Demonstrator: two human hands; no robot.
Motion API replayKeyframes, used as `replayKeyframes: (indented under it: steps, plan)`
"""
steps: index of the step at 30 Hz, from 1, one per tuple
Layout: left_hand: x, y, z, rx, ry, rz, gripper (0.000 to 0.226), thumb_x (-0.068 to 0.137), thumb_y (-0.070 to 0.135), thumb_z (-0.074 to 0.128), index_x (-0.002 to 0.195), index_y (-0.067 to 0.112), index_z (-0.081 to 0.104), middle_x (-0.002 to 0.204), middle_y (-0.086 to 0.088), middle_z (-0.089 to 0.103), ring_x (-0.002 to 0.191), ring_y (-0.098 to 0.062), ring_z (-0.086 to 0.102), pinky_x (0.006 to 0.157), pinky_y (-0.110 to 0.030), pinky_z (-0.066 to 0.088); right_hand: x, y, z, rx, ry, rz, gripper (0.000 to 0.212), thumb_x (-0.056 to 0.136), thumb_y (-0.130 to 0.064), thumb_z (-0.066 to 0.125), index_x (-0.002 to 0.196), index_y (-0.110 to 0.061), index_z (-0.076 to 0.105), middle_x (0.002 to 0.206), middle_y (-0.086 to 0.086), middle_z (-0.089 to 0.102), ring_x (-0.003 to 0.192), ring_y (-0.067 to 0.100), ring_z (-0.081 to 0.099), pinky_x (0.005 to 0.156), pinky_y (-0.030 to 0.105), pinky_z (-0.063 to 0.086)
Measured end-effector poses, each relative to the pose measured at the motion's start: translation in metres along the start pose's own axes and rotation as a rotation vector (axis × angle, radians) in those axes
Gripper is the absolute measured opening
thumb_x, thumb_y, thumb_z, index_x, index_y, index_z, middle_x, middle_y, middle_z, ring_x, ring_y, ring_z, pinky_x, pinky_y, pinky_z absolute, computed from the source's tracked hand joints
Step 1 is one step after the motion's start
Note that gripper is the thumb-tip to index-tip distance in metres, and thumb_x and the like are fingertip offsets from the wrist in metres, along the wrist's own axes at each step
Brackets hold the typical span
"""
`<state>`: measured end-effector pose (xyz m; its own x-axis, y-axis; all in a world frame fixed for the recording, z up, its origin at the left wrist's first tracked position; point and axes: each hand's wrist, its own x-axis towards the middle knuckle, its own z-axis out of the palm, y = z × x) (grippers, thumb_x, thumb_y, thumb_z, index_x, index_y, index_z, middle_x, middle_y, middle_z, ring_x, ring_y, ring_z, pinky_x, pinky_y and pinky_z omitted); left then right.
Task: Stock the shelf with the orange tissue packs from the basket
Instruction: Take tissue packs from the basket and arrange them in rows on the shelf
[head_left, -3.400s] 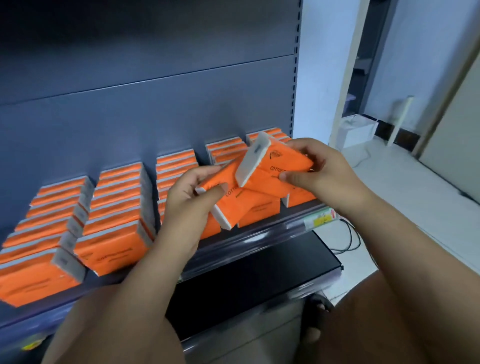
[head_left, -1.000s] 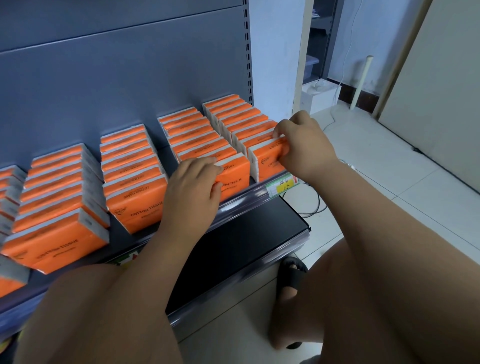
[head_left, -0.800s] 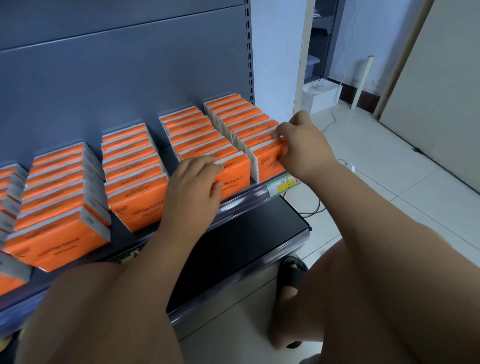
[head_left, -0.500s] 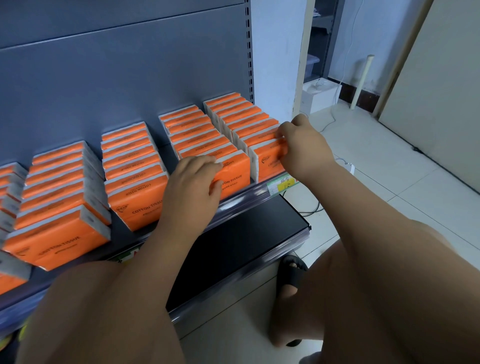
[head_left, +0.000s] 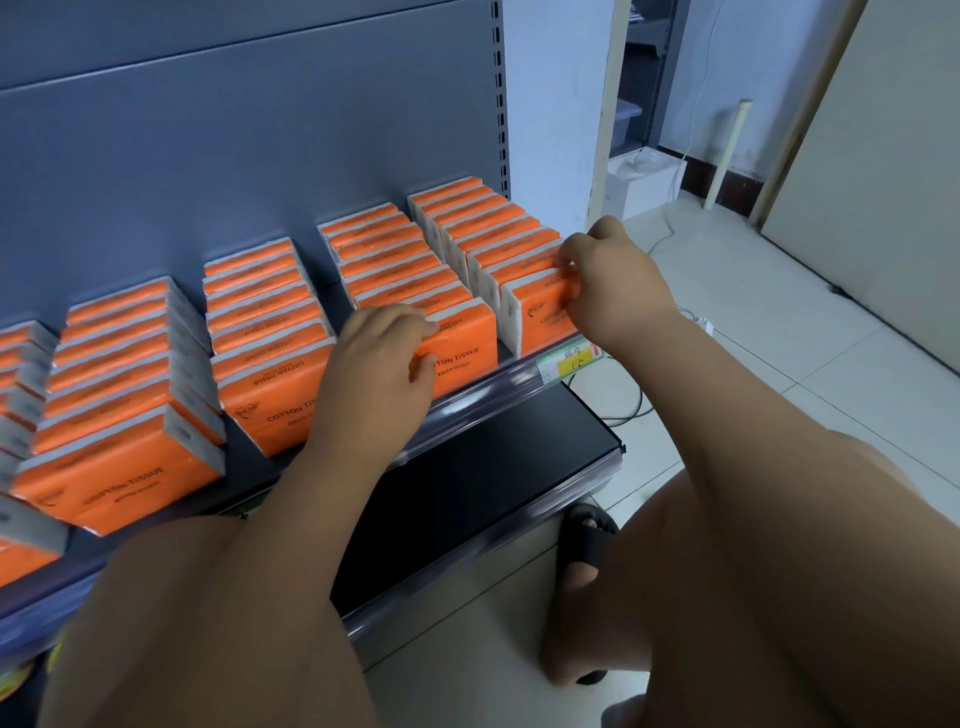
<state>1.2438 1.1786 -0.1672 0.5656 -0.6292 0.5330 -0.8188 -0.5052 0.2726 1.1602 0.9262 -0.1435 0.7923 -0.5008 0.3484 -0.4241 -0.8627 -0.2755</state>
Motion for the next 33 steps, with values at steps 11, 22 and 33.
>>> replayKeyframes:
  steps: [11,22,33]
  plan:
    - [-0.001,0.003,0.001,0.020,-0.018,-0.015,0.032,0.091,0.017,0.076,0.121,0.013,0.069,0.127,0.000,0.066,0.124,-0.021,0.051,0.107,-0.029,0.034,-0.003,-0.002,-0.002,0.007,0.005,0.018,0.035,0.086,0.001,0.059,0.120,-0.009,0.063,0.121,0.014,0.048,0.082,0.033,0.053,0.077,0.044,0.057]
    - [-0.003,0.006,0.002,0.029,-0.032,-0.032,0.032,0.093,0.019,0.072,0.124,0.014,0.066,0.129,-0.001,0.064,0.125,-0.020,0.050,0.109,-0.035,0.039,-0.015,-0.018,0.000,-0.090,-0.030,-0.063,0.055,0.079,-0.008,0.063,0.133,-0.013,0.053,0.125,0.014,0.051,0.115,0.038,0.049,0.087,0.047,0.050]
    - [-0.005,0.013,-0.006,0.097,-0.003,-0.048,0.041,0.098,0.034,0.061,0.132,0.012,0.063,0.140,-0.004,0.061,0.133,-0.024,0.050,0.115,-0.045,0.041,-0.028,-0.061,0.011,0.070,0.116,-0.234,0.044,0.078,-0.016,0.059,0.120,-0.008,0.066,0.113,0.014,0.064,0.107,0.037,0.058,0.092,0.044,0.047]
